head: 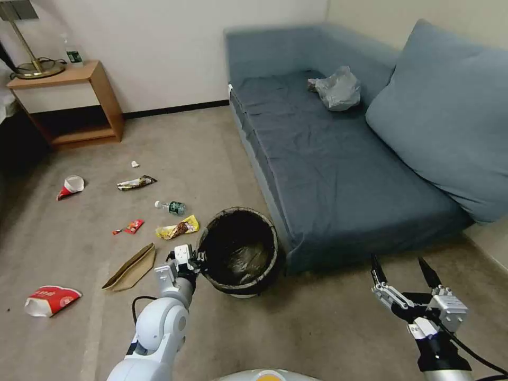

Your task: Pick up the trash can from the floor.

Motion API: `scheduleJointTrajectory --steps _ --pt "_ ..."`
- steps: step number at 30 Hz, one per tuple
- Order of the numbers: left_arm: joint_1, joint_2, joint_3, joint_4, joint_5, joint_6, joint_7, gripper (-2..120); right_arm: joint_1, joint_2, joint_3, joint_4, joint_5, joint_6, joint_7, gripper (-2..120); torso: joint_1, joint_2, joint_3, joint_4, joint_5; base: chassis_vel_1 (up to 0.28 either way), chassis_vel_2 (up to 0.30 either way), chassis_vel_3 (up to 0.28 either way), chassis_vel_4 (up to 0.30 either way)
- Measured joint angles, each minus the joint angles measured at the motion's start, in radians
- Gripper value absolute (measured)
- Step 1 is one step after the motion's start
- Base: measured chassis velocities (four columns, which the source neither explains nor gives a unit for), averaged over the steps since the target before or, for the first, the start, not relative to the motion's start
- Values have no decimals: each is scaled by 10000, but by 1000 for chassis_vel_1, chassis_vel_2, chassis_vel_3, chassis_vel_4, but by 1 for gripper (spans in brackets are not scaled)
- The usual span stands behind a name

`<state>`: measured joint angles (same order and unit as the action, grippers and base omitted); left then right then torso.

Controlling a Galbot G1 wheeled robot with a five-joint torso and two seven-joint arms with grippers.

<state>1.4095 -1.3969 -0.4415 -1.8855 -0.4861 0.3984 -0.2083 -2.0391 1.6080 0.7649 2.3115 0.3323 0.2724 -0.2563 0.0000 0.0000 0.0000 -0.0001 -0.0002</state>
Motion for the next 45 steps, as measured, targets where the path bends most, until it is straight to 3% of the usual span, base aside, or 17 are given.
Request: scheduleJointTrajectory --steps 11,17,23,27,45 --pt "469 382 -329 -923 34 43 26 4 -60 0 21 57 -21 60 -47 100 0 0 0 2 1 0 0 0 0" --pt "832 606 -657 -1963 -92 77 75 4 -34 0 17 73 -17 67 -51 100 0 0 0 2 3 0 0 0 0" --pt "1463 752 -981 -3646 -299 345 25 4 -37 0 12 125 -13 85 -57 100 0 0 0 1 2 0 0 0 0" --pt "1844 756 -998 -4157 -300 352 5 4 -69 0 31 190 -8 97 -57 100 0 0 0 2 2 0 0 0 0" --pt "2081 651 -959 -4781 -693 294 -160 4 -213 0 56 363 -10 209 -110 100 -1 0 0 1 2 0 0 0 0"
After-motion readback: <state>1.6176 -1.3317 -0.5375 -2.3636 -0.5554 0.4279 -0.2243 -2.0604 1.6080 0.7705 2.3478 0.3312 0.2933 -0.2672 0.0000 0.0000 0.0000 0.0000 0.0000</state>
